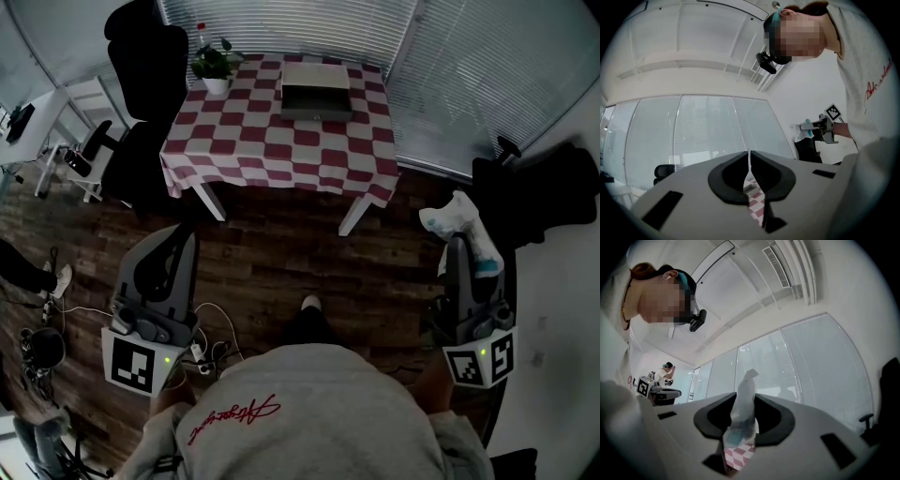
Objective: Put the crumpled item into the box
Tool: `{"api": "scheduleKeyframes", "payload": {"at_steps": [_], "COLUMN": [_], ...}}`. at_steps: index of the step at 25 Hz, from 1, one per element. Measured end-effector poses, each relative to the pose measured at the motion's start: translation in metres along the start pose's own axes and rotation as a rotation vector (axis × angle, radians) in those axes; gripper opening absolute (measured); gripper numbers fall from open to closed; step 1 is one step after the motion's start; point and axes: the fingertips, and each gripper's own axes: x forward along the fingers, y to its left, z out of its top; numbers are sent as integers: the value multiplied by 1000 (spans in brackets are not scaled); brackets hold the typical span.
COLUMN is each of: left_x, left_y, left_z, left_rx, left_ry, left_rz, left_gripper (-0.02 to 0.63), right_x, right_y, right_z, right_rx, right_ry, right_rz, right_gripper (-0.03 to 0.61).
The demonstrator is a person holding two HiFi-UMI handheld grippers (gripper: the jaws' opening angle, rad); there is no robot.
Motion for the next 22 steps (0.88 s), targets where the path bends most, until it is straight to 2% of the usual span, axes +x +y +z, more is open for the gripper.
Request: {"api": "scheduleKeyframes", "payload": {"at_steps": [10, 22], "left_x": [46, 111], "left_y": [7, 8], "left_z": [2, -14], "left_rx": [18, 14], "left_ry": [-9, -7], "left_rz": [12, 26], "left_gripper": [26, 26], "right_x": [33, 76], "right_y": [-36, -90], "right_z": [-3, -22], "right_rx": [8, 34], "right_ry": [-7, 9], "right_rz": [12, 33], "right_gripper": [120, 120]}}
